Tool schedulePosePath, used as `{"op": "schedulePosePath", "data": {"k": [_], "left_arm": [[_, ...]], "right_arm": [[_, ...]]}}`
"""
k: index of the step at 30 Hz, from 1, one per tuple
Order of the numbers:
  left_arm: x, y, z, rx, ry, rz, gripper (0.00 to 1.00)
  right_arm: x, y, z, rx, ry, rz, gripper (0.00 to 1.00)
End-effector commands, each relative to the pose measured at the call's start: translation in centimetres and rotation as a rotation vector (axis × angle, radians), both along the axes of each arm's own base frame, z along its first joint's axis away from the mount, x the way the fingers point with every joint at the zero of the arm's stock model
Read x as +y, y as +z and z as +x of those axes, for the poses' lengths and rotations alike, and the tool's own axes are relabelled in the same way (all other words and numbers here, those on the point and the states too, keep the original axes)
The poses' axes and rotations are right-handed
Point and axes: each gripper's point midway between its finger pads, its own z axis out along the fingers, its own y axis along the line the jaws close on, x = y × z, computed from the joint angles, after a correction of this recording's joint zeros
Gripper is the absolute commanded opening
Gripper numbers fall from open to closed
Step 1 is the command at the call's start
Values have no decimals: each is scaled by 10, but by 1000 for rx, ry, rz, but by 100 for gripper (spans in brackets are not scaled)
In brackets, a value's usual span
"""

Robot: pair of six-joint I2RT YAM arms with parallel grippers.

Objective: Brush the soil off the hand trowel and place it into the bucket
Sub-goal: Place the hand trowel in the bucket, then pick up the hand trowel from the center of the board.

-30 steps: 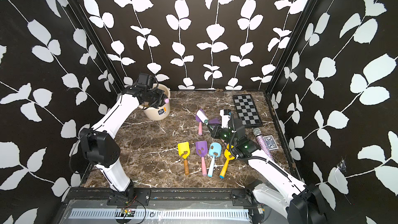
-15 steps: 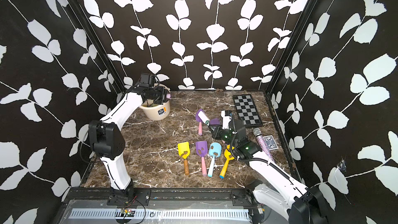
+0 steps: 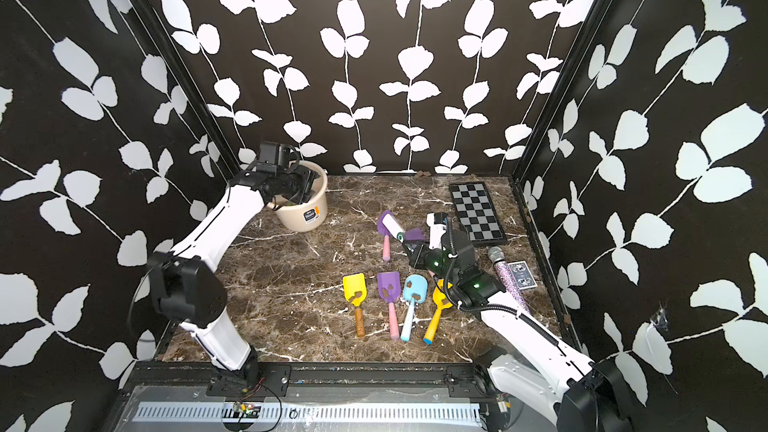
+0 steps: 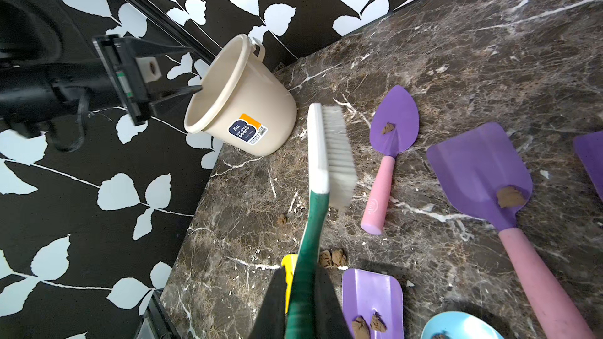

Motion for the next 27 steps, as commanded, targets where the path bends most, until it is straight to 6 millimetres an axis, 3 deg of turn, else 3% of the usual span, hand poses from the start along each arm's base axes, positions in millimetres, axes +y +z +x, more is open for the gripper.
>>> {"op": "schedulePosePath", "data": {"k": [1,7,14,19,23,27], "left_arm": [[-4,17,-36,-143,-156,242,54],[-48,-17,-85,-218,-405,472,55],[-117,-82,-109,-250,-648,616,57],[-157,-115,-106,-266,-712,684,66],[-181,-148,-99,-226,-750,695,69],[-198,-169,-93,-221,-772,730,70]], "right_arm": [[2,13,5,-31,-12,24,0],[-2,10,7,-37,-29,-3,0],[-9,3,6,-35,-53,-39,0],[-19,0,1,-38,-74,-78,0],[-29,-1,-4,-46,-97,-111,0],[-38,0,-9,-59,-119,-141,0]]}}
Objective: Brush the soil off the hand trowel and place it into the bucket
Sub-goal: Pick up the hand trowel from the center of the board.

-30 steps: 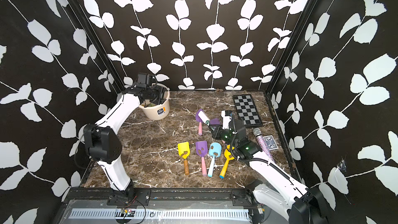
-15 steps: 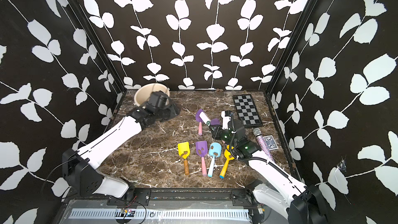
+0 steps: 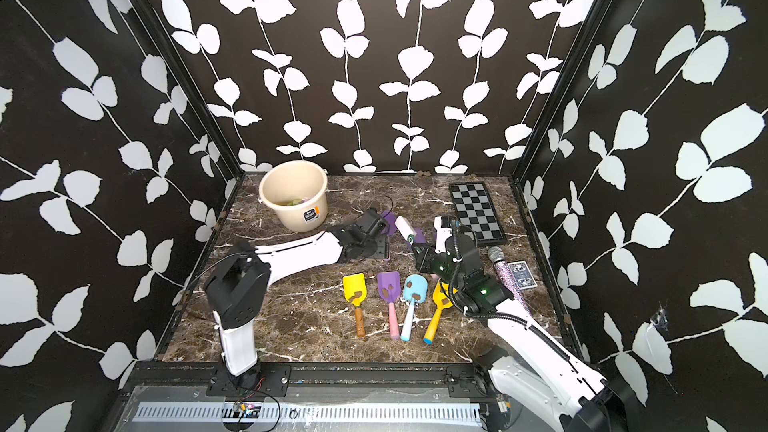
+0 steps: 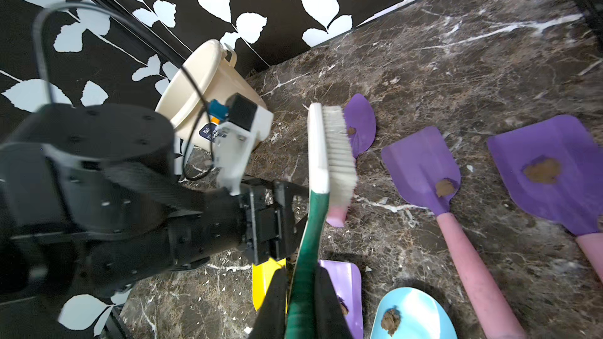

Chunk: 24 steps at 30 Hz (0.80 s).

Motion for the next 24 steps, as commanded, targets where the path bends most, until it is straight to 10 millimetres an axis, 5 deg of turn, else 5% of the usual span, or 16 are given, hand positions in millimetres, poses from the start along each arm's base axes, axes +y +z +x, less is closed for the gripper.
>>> {"op": "schedulePosePath", "data": {"k": [1,9,24], "left_arm": [[-14,12,14,-70,-6,-7,71],[-15,-25,17,-30,-12,83,69],[-1,-36,10,2,1,143,21]], "right_arm": [[-11,-1,-2,-29,-35,-44,0],[-18,-1,-4,-38,-51,-66,0],[-16,-5,-2,-26,-54,-58,0]]}}
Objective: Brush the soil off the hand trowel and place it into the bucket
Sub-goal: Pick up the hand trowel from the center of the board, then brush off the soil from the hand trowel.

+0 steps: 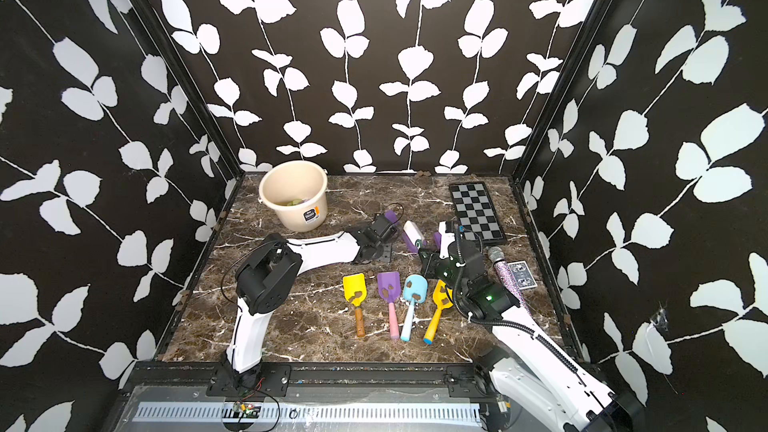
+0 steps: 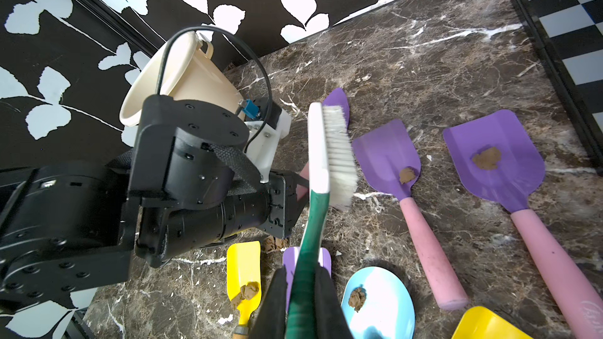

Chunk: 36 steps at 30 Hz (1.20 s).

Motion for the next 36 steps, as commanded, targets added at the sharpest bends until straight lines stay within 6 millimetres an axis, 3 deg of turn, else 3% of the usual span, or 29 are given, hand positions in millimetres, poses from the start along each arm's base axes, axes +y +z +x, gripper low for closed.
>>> {"op": "schedulePosePath", "data": {"k": [1,7,12,19,25,32,36], "left_arm": [[1,14,-3,-12,-4,7,19],[7,41,-15,14,-55,7,0],[19,61,-47,114,-180,-6,0],[66,78,-97,176,-303,13,0],[97,79,-130,220,-344,50,0],[126,78,-143,177,-354,105,0],[134,74,-148,177,-359,125,0]], "right_arm": [[0,6,5,-34,-14,18,0],[2,6,5,-15,-15,41,0],[11,6,7,12,12,98,0],[29,16,12,5,86,211,0],[60,26,11,10,240,315,0],[99,27,3,89,457,440,0],[114,14,-3,170,541,459,0]]}}
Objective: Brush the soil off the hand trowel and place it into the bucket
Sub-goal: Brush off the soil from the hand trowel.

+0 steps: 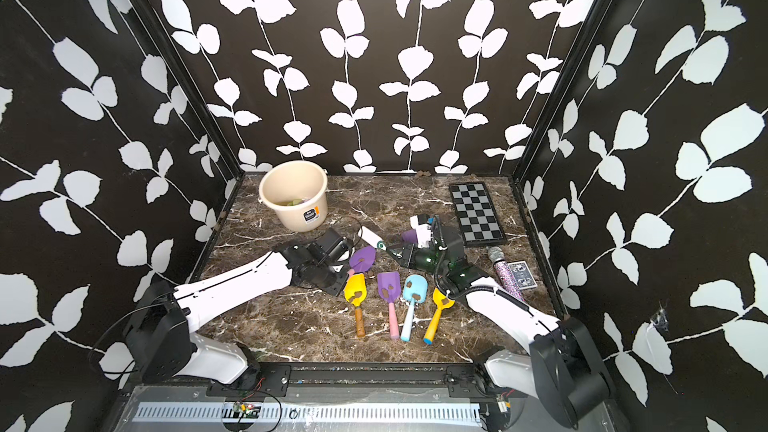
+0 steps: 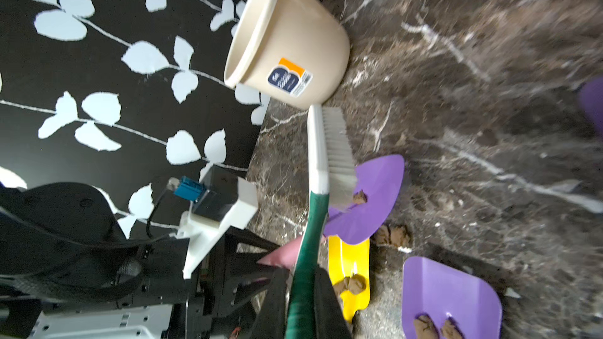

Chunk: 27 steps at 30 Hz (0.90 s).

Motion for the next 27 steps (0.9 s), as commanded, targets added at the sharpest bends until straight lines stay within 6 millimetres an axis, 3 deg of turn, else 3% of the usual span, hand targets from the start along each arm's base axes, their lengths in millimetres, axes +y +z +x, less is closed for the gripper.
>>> {"op": "schedulePosePath", "data": {"k": [1,7,14,21,27], "left_arm": [[11,4,-3,-23,-9,25,0],[8,6,-5,-26,-9,-13,0],[8,14,-3,-55,-13,-29,0],[9,13,-4,-57,4,-40,0],[9,12,-5,-54,13,-50,0]], "right_arm": [[21,31,-11,-44,138,113,0],[29,8,-27,1,192,77,0],[16,-25,-21,44,108,-43,0],[8,-39,-19,58,73,-73,0],[-17,-33,-8,21,-40,-124,0]]}}
